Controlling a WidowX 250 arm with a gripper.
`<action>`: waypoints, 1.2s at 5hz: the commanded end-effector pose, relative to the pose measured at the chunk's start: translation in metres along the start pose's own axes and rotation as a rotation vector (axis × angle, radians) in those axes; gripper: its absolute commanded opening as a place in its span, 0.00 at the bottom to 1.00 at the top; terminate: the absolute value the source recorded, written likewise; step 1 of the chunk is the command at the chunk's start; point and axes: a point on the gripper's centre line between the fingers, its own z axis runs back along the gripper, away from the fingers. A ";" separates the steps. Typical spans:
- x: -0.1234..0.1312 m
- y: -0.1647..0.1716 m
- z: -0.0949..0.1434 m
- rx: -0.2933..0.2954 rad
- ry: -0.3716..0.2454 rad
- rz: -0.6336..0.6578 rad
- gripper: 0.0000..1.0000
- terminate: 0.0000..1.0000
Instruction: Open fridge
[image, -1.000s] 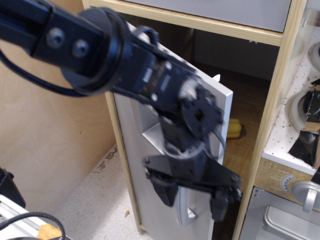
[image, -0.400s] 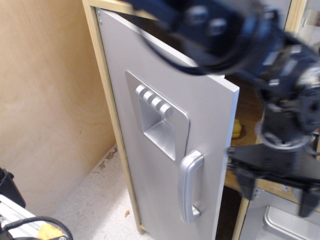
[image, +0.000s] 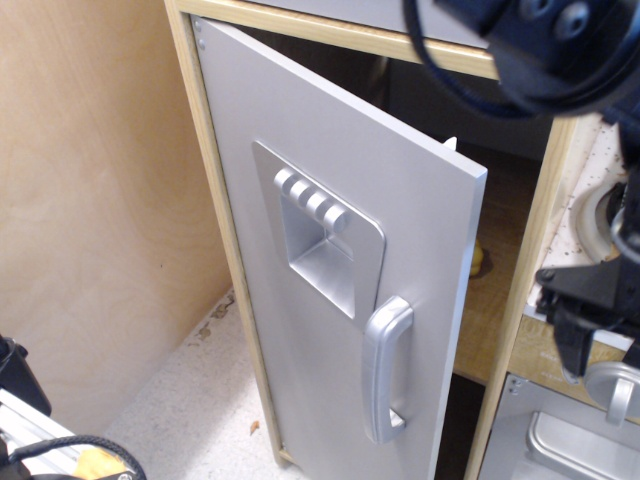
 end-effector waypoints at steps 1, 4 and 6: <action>0.050 0.038 0.020 0.055 -0.106 -0.190 1.00 0.00; 0.017 0.094 0.018 0.092 0.020 -0.169 1.00 0.00; -0.001 0.143 0.035 0.146 0.057 -0.137 1.00 0.00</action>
